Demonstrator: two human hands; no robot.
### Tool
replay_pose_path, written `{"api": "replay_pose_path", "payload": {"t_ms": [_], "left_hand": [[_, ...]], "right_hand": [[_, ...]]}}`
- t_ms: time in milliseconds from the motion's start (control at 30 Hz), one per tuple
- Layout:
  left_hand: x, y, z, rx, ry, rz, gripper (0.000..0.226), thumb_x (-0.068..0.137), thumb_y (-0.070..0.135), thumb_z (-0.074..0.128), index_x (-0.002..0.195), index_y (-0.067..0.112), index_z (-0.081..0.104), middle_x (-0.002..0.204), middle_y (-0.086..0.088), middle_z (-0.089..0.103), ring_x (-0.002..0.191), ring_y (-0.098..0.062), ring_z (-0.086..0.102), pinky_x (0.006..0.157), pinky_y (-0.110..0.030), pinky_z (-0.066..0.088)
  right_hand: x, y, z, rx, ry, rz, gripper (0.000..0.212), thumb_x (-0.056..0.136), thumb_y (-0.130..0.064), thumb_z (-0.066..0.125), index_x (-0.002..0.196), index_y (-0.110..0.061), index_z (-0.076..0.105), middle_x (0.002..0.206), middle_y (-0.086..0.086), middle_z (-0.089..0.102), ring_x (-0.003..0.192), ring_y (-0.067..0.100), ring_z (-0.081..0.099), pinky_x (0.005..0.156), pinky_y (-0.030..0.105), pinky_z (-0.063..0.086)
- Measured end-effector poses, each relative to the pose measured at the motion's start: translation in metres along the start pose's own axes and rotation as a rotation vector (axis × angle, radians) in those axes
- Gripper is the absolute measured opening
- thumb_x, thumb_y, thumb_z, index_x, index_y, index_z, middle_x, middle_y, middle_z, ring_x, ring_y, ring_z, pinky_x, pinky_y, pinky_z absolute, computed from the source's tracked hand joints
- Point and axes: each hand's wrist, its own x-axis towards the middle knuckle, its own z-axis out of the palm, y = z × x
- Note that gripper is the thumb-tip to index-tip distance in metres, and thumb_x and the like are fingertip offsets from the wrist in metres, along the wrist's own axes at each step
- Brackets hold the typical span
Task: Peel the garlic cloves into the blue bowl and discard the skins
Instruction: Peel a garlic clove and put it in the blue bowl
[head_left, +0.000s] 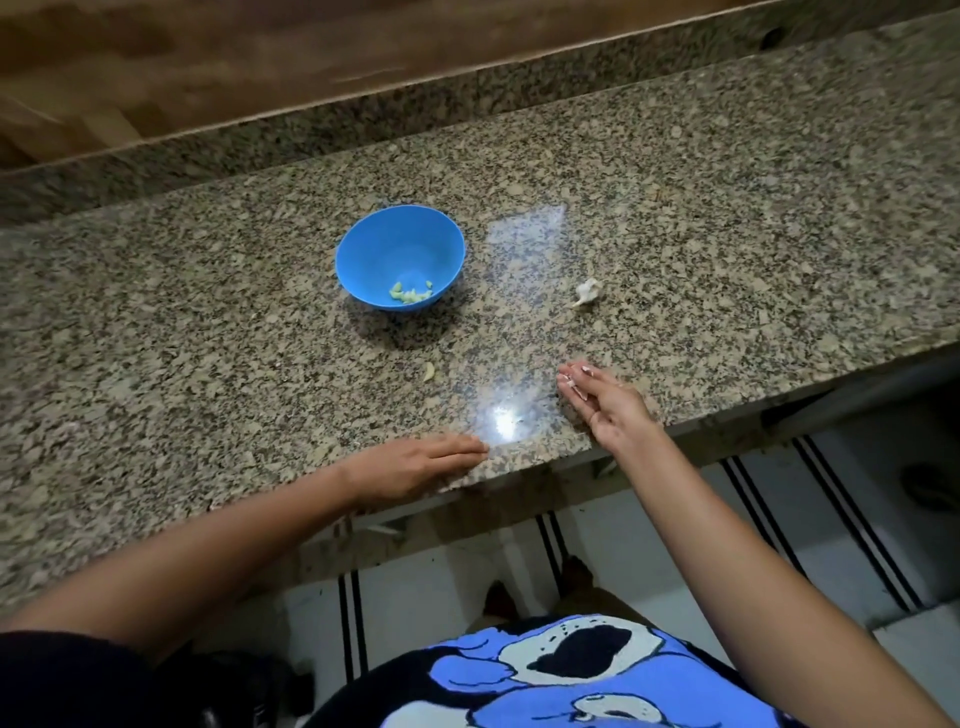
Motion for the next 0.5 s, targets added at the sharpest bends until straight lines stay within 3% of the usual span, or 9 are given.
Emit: {"api": "replay_pose_path", "payload": {"t_ms": [167, 267, 367, 433, 500], "left_hand": [[-0.032, -0.011, 0.001, 0.111, 0.049, -0.010, 0.041, 0.099, 0.024, 0.033, 0.135, 0.013, 0.049, 0.137, -0.007, 0.052, 0.125, -0.019, 0.049, 0.109, -0.027, 0.032], [-0.038, -0.008, 0.001, 0.250, 0.138, 0.044, 0.034, 0.091, 0.018, 0.046, 0.120, 0.010, 0.062, 0.117, -0.010, 0.065, 0.104, -0.021, 0.064, 0.087, -0.029, 0.053], [-0.037, 0.004, 0.000, 0.366, 0.241, 0.065, 0.030, 0.084, 0.015, 0.048, 0.100, 0.010, 0.073, 0.099, -0.006, 0.070, 0.084, -0.015, 0.068, 0.065, -0.019, 0.056], [-0.035, 0.008, 0.001, 0.375, 0.269, -0.006, 0.025, 0.082, 0.017, 0.053, 0.096, 0.010, 0.072, 0.094, -0.006, 0.070, 0.078, -0.015, 0.068, 0.060, -0.019, 0.056], [-0.031, 0.015, 0.007, 0.317, 0.311, -0.204, 0.020, 0.081, 0.021, 0.059, 0.096, 0.012, 0.069, 0.092, -0.007, 0.070, 0.073, -0.018, 0.068, 0.056, -0.027, 0.058]], "right_hand": [[-0.005, 0.013, 0.011, -0.060, -0.035, 0.024, 0.019, 0.088, 0.006, 0.053, 0.106, 0.007, 0.059, 0.103, 0.014, 0.065, 0.083, 0.018, 0.065, 0.073, 0.023, 0.056], [-0.007, 0.020, 0.017, -0.102, -0.050, 0.041, 0.018, 0.088, 0.005, 0.053, 0.105, 0.006, 0.058, 0.101, 0.014, 0.066, 0.084, 0.019, 0.066, 0.071, 0.025, 0.057], [-0.010, 0.023, 0.023, -0.154, -0.067, 0.059, 0.013, 0.087, 0.005, 0.054, 0.098, 0.004, 0.060, 0.103, 0.016, 0.065, 0.086, 0.020, 0.066, 0.070, 0.026, 0.057], [-0.012, 0.026, 0.028, -0.207, -0.080, 0.089, 0.010, 0.087, 0.005, 0.054, 0.094, 0.002, 0.061, 0.103, 0.016, 0.066, 0.089, 0.022, 0.066, 0.070, 0.027, 0.057], [-0.014, 0.028, 0.034, -0.260, -0.105, 0.126, 0.011, 0.088, 0.007, 0.052, 0.096, 0.005, 0.060, 0.105, 0.018, 0.065, 0.093, 0.024, 0.064, 0.070, 0.027, 0.056]]}}
